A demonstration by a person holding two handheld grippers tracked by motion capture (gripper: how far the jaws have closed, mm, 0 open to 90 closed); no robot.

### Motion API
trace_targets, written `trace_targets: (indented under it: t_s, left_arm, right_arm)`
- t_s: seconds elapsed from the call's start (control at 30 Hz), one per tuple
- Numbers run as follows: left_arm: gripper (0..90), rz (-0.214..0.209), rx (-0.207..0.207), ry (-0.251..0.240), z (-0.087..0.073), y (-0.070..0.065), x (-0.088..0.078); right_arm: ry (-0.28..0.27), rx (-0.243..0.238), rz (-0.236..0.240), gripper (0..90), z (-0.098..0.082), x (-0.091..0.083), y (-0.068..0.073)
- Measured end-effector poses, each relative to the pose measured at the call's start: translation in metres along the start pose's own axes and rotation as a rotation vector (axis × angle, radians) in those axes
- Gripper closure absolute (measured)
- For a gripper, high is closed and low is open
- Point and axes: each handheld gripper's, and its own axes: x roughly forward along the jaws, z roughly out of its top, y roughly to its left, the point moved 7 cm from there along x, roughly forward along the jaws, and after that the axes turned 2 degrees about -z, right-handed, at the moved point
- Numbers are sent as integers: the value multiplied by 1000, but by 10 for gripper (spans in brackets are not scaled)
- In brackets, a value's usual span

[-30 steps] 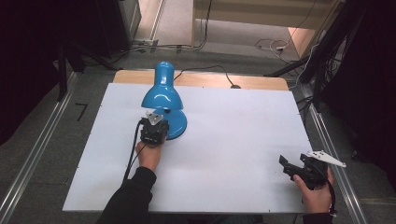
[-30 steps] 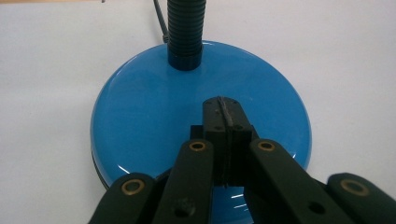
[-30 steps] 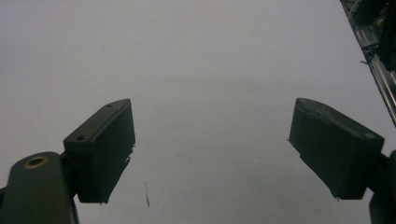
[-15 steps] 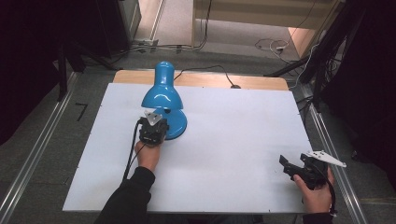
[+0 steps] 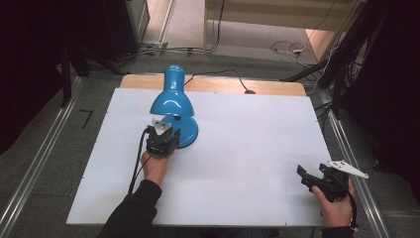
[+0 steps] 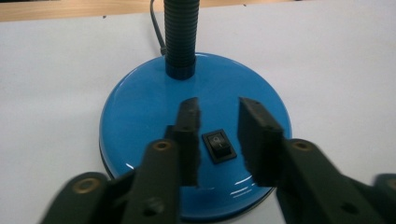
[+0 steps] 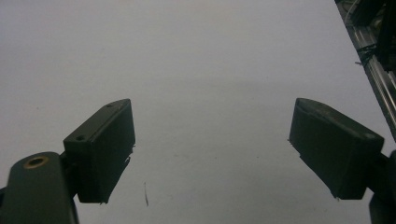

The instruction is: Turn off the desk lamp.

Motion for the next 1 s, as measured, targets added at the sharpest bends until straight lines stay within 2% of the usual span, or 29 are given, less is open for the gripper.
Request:
trace_targets:
  t_s: [0.1,0.27,0.37,0.6,0.73,1.0]
  left_arm:
    - [538,7,7,4,-2,0,-3]
    - [392,12,14,16,-5,3,-9]
    - [339,12,15,27,-8,5,-13]
    - [313,2,-7,15,-12,11,-25]
    - [302,9,-21,4,-13,18,-34]
    - [292,23,-43,2,-16,30,-41]
  right_arm:
    - [0,1,-2,132,0,-1,0]
    - [1,2,-4,131,0,-1,0]
    - [2,4,-5,131,-1,-1,0]
    - [2,8,-3,132,-1,-1,0]
    - [2,8,-1,131,-1,-2,-1]
    - [2,11,2,131,-1,-2,0]
